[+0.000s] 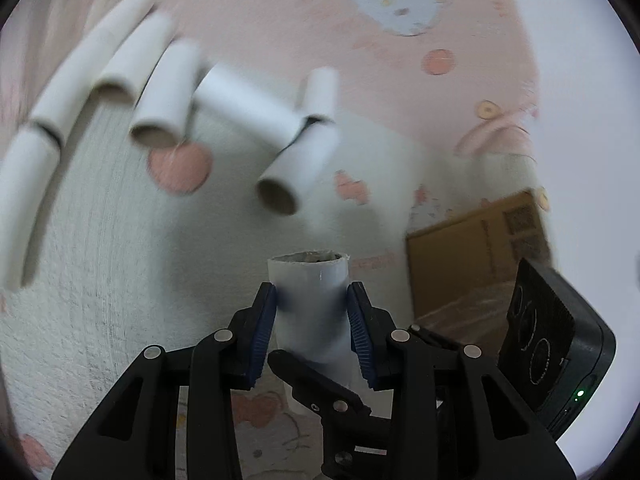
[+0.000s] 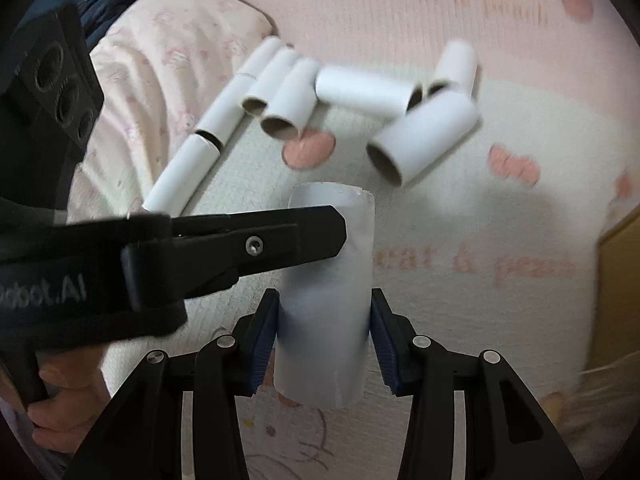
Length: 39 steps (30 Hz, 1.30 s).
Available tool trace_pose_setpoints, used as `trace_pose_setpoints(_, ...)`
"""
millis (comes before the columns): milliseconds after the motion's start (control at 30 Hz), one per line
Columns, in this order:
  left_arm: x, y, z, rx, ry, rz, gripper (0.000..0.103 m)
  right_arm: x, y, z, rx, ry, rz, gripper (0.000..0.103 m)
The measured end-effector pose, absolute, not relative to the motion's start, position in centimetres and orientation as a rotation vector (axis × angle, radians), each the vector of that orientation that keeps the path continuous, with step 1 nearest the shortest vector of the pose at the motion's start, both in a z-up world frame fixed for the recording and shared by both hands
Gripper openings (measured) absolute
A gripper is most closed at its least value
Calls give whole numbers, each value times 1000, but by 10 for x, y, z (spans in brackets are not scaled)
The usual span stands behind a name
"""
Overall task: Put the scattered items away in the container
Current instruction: 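Lift the white tube and carry it over the cardboard box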
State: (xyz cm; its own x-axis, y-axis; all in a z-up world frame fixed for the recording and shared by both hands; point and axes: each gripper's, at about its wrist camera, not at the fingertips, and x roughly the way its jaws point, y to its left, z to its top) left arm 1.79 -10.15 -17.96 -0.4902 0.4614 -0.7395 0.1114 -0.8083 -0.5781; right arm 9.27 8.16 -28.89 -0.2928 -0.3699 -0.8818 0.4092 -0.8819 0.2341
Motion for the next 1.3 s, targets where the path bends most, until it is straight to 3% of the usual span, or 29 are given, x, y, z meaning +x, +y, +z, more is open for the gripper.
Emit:
trace_pose_setpoints(300,3,-57,-121,-1290,-563,2435,40,96,107,-236,1356,90,-2347,42)
trace_pose_setpoints(667,-19,-3,-45,-1156,-385,2344,40,109,164,-160,1227,128,-2495,42)
trace_pose_setpoints(867,-54,35,-9,-1265,-334,2209,40,102,197,-120,1243,111,-2585,42)
trace_pose_setpoints(1133,-102,108,16,-1552,-133,2030,39,91,255,-107,1370,-101,-2557,42)
trace_pose_setpoints(1300,-119,166,39,-1536,25,2012,39,83,308,-96,1366,-296,-2594,42)
